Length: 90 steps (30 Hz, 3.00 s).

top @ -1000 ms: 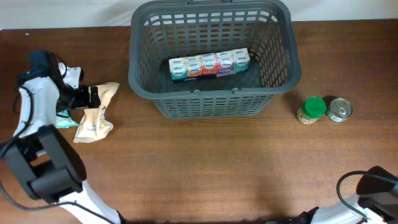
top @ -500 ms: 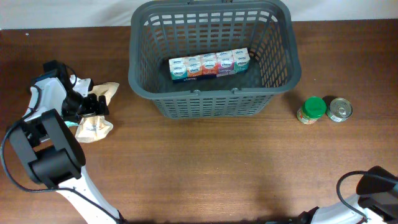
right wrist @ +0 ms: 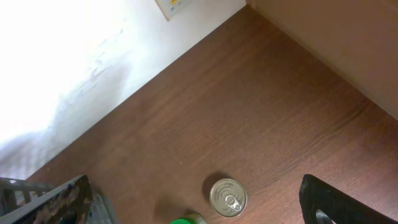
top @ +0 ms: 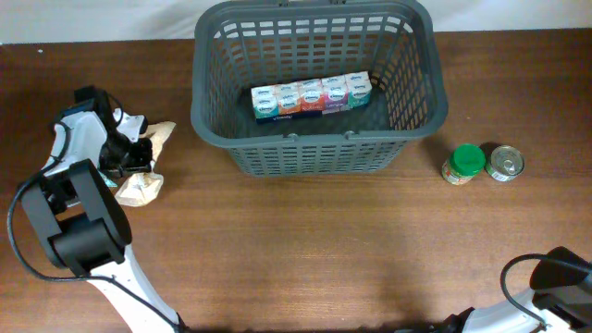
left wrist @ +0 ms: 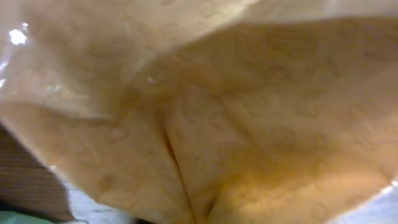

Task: Pack container
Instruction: 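Place the tan paper bag into the basket with the left gripper, then grasp the teal wipes pouch with the left gripper and lift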

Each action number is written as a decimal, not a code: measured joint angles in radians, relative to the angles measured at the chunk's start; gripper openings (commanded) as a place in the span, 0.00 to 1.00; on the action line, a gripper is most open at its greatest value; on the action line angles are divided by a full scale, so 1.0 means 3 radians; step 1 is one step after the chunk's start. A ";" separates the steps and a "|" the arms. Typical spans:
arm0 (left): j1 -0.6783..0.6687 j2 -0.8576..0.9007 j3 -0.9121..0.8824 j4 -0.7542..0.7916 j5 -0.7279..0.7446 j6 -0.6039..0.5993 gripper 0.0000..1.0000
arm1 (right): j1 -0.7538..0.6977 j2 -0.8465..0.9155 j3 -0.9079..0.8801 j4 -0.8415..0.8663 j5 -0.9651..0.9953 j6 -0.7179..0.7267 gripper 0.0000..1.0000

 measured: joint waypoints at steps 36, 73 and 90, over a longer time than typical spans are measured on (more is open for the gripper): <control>-0.2497 -0.0080 0.4402 -0.1456 0.0446 0.2305 0.02 | 0.0000 0.0000 0.0000 0.0000 0.0001 0.0001 0.99; -0.2607 0.0198 0.4233 -0.1647 -0.0420 0.0905 0.63 | 0.0000 0.0000 0.0000 0.0000 0.0001 -0.0001 0.99; 0.0018 -0.1357 0.1843 -0.1194 -0.0440 0.0108 0.78 | 0.0000 0.0000 0.0000 0.0000 0.0001 0.0000 0.99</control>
